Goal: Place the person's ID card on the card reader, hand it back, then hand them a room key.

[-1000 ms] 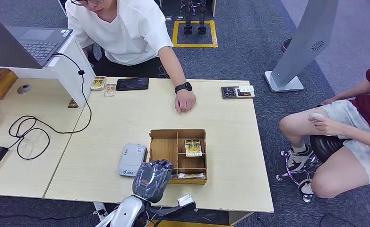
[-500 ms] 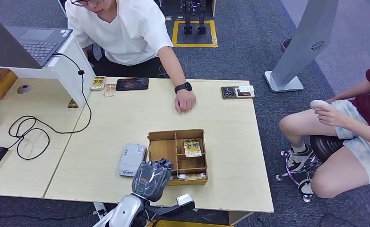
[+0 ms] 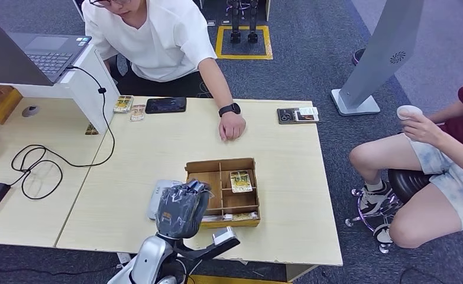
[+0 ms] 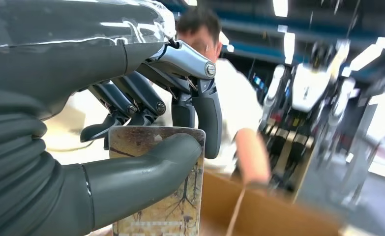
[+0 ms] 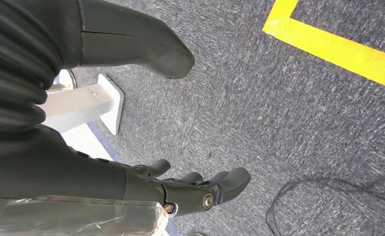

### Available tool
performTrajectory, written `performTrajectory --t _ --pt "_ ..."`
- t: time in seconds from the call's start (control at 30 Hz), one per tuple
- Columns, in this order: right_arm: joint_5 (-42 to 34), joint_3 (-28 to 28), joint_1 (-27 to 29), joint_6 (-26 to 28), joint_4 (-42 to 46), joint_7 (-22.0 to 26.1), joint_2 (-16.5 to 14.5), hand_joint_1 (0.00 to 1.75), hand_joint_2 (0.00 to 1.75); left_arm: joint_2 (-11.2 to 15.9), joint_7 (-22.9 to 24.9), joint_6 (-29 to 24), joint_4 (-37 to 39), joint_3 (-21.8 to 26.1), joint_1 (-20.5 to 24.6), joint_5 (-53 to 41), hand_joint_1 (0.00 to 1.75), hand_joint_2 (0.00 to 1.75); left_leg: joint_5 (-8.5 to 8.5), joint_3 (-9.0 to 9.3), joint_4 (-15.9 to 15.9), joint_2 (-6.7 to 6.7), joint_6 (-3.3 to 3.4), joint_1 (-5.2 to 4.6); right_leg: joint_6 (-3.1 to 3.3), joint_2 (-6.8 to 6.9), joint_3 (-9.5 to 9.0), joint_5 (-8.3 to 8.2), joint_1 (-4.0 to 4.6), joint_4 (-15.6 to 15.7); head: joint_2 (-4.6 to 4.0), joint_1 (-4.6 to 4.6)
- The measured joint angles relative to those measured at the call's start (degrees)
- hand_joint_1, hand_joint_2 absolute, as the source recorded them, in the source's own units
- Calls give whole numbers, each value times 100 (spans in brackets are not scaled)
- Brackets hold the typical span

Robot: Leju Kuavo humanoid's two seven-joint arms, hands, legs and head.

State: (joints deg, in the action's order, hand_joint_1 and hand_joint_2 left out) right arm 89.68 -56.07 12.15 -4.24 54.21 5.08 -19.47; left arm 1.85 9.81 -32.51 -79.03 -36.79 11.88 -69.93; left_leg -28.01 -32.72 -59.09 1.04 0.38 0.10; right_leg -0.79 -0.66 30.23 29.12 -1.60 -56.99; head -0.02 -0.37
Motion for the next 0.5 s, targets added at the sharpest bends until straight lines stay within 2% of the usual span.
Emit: performTrajectory --t 0.2,0.5 --pt "0 12 -1 56 -25 -3 0 0 175 -40 -142 -19 -376 137 233 236 175 175 1 0 0 0 -1 0 0 0 0 -1 0 -1 0 0" --pt "0 44 -4 62 -61 -3 0 0 175 -50 -221 -19 -480 205 407 413 175 175 0 0 0 -1 -1 0 0 -1 2 0 0 -1 0 0"
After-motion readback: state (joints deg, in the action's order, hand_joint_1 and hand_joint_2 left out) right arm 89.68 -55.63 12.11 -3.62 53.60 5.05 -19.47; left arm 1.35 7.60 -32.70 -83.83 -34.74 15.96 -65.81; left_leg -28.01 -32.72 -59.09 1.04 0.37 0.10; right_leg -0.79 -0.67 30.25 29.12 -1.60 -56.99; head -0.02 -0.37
